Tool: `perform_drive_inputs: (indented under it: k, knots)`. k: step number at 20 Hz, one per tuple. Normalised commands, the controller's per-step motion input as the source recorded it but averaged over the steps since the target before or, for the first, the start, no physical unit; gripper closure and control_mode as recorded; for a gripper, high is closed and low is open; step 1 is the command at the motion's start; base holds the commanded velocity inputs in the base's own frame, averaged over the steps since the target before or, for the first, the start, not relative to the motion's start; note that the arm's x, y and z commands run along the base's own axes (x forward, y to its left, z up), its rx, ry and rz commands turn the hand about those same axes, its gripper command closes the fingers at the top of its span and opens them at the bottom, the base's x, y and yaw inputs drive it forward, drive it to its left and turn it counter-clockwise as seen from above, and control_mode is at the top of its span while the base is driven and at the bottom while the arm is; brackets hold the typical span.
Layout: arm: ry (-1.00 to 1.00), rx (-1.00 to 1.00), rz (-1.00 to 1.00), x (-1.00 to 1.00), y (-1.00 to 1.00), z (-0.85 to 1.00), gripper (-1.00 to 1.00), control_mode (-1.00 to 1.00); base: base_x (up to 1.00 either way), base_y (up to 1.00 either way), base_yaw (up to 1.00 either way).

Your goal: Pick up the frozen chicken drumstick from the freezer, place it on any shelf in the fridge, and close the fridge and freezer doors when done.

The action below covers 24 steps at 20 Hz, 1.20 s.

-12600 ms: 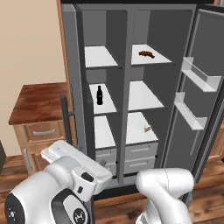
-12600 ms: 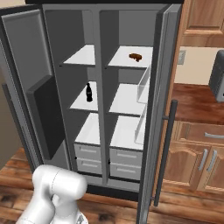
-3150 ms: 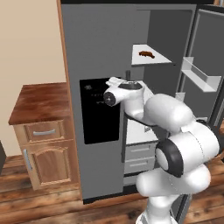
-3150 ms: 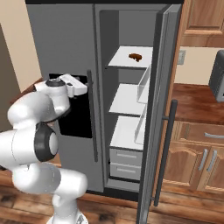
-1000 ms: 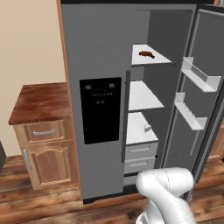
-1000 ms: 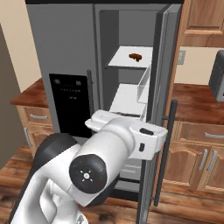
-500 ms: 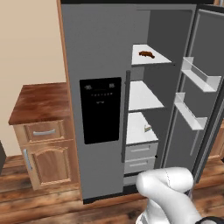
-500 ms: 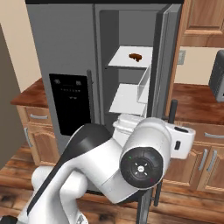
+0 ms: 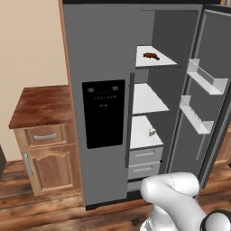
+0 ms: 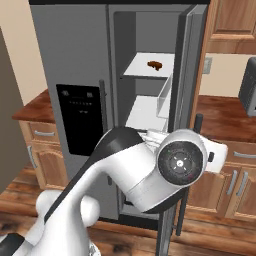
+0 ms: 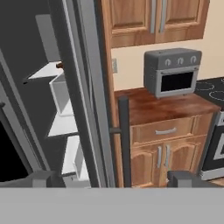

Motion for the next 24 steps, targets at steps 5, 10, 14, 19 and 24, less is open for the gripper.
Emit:
perform_drive_inputs:
  k: [5,10,14,19,24]
  knots:
    - [0.17,0.12,0.00,0.19,-0.21,-0.37,-1.00,-1.00,0.00,0.00,0.00]
    - [0.10,0.18,0.00,0.18,-0.11,-0.37,-1.00,-1.00,0.00,0.00,0.00]
    - [0.03,0.17,0.00,0.18,0.00,-0.20,-1.00,-1.00,0.00,0.00,0.00]
    - [0.01,0.16,0.00,0.13,0.00,-0.19,-1.00,-1.00,0.00,0.00,0.00]
    - [0.00,0.09,0.00,0.14,-0.02,-0.07,-1.00,-1.00,0.00,0.00,0.00]
